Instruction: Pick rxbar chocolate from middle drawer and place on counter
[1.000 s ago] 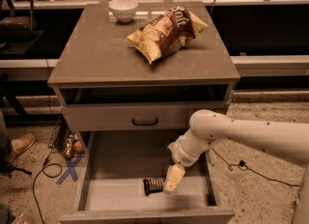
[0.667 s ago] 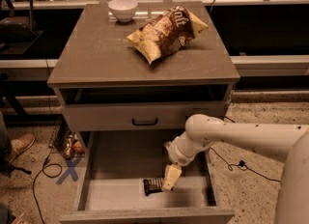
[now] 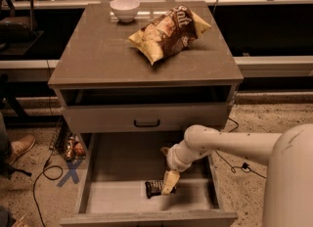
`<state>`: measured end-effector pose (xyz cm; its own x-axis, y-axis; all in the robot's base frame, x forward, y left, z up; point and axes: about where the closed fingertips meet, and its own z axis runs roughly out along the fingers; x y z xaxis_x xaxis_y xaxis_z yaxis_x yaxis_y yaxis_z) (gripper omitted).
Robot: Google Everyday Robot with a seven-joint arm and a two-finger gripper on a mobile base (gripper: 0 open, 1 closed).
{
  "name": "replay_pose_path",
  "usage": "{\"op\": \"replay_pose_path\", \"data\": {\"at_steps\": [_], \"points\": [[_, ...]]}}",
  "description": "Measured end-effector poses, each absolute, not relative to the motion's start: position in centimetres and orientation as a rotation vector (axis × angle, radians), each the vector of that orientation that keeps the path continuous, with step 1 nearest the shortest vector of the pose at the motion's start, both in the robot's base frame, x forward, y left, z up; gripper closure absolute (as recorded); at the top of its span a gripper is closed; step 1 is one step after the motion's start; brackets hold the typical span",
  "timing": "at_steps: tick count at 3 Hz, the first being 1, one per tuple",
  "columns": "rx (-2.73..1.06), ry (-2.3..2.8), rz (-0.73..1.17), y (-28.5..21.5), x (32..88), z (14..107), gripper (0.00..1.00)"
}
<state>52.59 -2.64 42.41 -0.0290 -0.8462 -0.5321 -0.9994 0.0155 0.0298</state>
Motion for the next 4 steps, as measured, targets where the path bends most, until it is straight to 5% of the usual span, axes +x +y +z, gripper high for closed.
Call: {"op": "replay_pose_path", "data": {"at_steps": [2,4], "points": [[-1.884,1.898,0.505,-0.2,52.3,37.4,0.0],[-1.894,1.883,0.473,1.7,52.4,34.8,0.39]]}}
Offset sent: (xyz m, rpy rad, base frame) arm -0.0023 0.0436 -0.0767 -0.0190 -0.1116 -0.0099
